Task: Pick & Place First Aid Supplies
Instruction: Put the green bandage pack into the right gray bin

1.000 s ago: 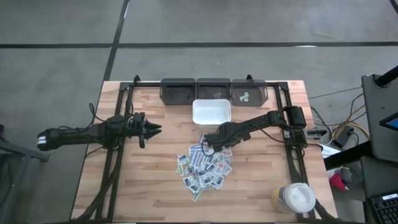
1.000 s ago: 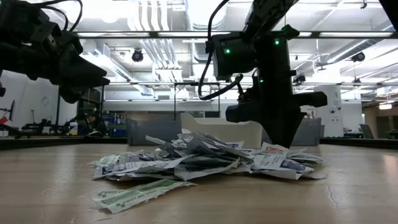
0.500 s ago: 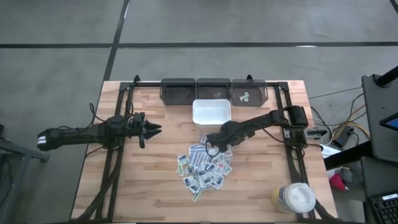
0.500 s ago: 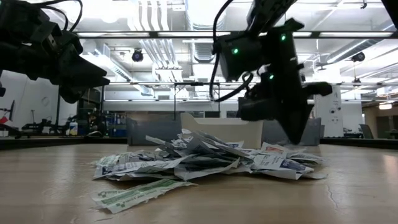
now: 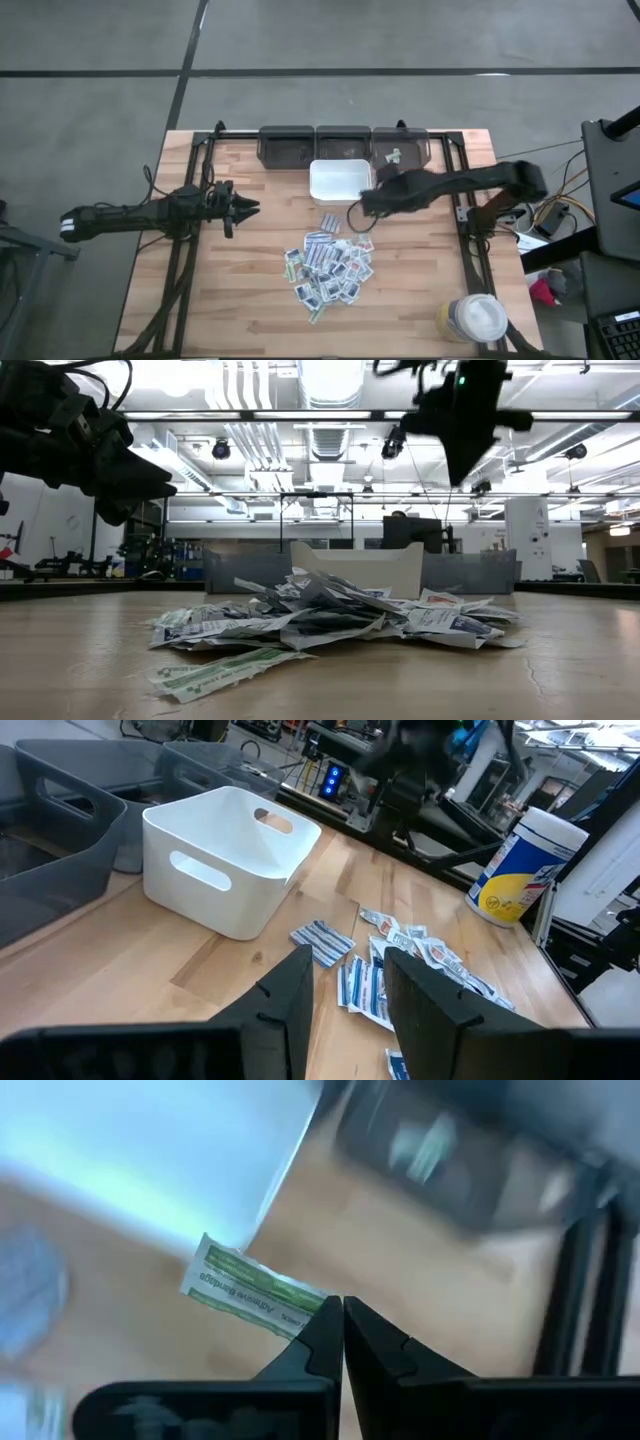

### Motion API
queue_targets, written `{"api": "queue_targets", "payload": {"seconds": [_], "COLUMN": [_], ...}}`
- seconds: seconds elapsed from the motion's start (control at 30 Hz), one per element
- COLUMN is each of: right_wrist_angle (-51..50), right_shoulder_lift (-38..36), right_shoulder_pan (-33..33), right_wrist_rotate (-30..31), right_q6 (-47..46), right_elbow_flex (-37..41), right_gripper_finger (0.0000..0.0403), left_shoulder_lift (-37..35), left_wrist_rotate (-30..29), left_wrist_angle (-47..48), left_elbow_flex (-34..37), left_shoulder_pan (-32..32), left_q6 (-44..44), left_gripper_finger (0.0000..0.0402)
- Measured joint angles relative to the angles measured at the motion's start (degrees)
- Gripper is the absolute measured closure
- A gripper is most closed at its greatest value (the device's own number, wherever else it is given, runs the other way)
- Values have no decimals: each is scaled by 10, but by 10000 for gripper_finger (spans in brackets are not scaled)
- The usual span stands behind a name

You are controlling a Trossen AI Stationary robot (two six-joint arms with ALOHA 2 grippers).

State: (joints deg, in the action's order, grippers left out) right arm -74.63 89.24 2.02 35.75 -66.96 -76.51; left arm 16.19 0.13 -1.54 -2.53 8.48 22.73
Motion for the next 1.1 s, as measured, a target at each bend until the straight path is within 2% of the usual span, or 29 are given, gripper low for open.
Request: {"api": "queue_targets", "payload": {"seconds": [0.13,0.33,0.43,0.63,0.73,1.1], "right_wrist_angle": [0,3,22,87,97,107], "right_shoulder_lift": [-50,-67,-58,-13,19,158], "right_shoulder_pan": [-46,-159,-221,-327,-361,-405], "right_wrist_rotate": [50,51,27,-69,-99,-118], "right_q6": [36,138,197,304,325,407], "right_elbow_flex": [0,1,1,1,1,-2], "right_gripper_finger": [394,394,394,394,394,394], "left_shoulder_lift": [0,0,0,0,0,0], "left_wrist_rotate": [0,0,0,0,0,0], "left_wrist_angle": [0,-1,-2,-2,-2,-2], "left_elbow_flex": [0,0,0,0,0,0], "left_shoulder_pan": [0,0,0,0,0,0], "left_q6": [0,0,0,0,0,0], "left_gripper_finger": [282,282,282,282,282,282]}}
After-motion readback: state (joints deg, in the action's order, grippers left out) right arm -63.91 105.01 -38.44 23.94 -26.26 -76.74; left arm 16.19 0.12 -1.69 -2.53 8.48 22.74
